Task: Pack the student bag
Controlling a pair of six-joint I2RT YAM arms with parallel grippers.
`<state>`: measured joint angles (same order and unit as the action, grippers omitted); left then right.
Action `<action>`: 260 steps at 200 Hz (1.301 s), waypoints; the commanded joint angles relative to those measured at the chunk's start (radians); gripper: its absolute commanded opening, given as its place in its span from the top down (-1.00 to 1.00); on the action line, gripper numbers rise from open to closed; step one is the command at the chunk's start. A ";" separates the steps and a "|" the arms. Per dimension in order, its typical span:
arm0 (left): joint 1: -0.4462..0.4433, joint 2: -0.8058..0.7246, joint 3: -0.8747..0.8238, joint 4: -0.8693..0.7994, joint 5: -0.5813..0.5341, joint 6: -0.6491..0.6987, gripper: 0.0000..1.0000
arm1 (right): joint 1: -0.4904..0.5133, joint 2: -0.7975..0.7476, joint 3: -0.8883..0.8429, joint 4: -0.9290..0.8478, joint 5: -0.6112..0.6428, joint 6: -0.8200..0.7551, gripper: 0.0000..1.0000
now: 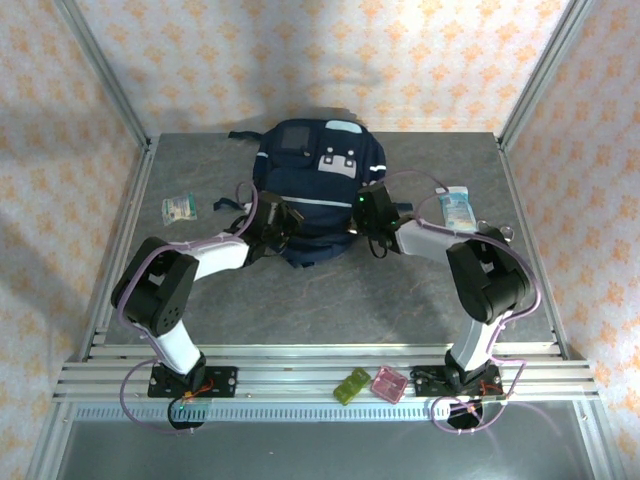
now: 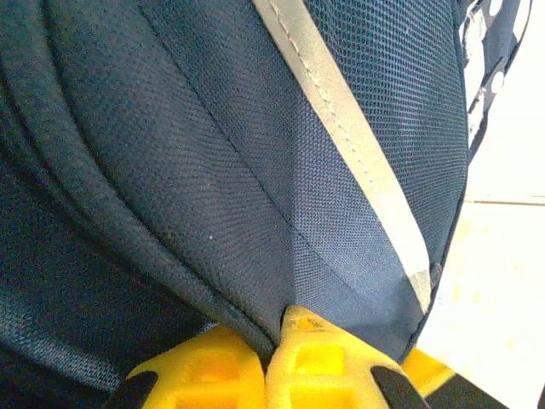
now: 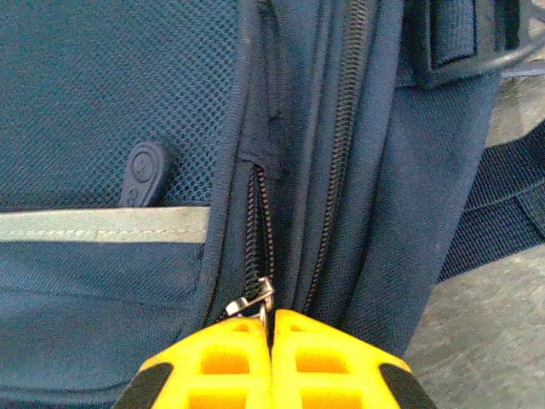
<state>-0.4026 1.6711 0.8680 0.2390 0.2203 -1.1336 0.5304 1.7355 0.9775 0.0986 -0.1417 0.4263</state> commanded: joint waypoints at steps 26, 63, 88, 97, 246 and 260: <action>0.088 -0.160 -0.001 -0.249 -0.244 0.126 1.00 | 0.155 -0.093 -0.084 0.060 0.056 0.077 1.00; 0.054 -0.267 -0.025 -0.248 -0.237 0.083 0.26 | 0.233 -0.052 -0.059 0.096 0.042 0.099 1.00; -0.030 -0.259 -0.009 -0.218 -0.220 0.046 0.20 | 0.235 -0.029 -0.057 0.107 0.021 0.099 1.00; -0.056 -0.237 0.005 -0.202 -0.214 0.041 0.20 | 0.237 -0.025 -0.058 0.105 0.023 0.098 1.00; -0.056 0.068 -0.012 -0.162 -0.194 0.026 0.47 | 0.120 0.058 0.011 -0.068 0.267 0.177 1.00; -0.052 0.082 -0.006 -0.173 -0.191 0.036 0.48 | 0.105 0.061 0.026 -0.066 0.284 0.184 0.91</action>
<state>-0.4751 1.7069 0.8734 0.1516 0.0700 -1.1206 0.7013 1.7714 0.9646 0.0940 -0.0475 0.5587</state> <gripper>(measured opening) 0.265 0.040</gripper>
